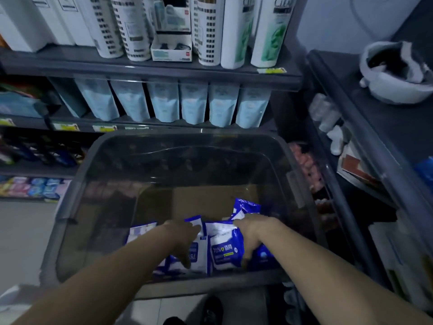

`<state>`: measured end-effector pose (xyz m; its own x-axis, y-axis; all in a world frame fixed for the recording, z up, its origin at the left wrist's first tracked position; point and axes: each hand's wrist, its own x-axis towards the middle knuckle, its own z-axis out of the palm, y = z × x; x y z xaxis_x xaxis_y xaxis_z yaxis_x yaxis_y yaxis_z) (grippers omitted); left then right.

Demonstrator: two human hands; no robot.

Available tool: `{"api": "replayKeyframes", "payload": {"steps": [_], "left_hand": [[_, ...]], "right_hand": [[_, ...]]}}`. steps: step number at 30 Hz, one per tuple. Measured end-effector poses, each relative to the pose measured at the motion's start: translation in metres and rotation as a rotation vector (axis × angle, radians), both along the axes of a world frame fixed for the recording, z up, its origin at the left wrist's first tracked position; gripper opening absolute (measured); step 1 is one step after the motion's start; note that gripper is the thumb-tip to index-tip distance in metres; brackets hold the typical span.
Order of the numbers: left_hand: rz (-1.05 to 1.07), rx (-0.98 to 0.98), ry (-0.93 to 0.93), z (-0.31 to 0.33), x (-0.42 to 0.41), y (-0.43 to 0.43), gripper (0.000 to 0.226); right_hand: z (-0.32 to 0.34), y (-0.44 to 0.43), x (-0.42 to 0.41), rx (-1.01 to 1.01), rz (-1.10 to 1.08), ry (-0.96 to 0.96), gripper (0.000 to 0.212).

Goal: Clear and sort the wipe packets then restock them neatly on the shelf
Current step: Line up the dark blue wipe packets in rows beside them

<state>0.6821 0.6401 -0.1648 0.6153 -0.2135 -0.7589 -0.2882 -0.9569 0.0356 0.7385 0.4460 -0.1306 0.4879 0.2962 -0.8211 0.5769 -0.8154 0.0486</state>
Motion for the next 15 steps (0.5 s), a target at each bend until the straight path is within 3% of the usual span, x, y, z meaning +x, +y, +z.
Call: {"api": "replayKeyframes", "payload": {"steps": [4,7,10,13,15], "left_hand": [[-0.036,-0.017,0.023,-0.018,0.006,-0.012,0.11],[0.082,-0.027,-0.041,-0.029,0.017,-0.002,0.09],[0.482,-0.155,-0.162,-0.038,0.037,0.034,0.051],[0.902,-0.296,-0.315,-0.045,0.051,0.071,0.054],[1.014,-0.335,-0.338,-0.046,0.056,0.085,0.058]], "right_hand": [[-0.021,0.014,0.022,0.092,0.033,-0.008,0.096],[-0.032,0.026,0.04,0.201,-0.04,-0.023,0.072],[-0.043,0.041,0.053,0.381,-0.15,-0.176,0.057],[-0.057,0.055,0.063,0.477,-0.133,-0.435,0.05],[-0.066,0.062,0.063,0.455,-0.074,-0.496,0.048]]}}
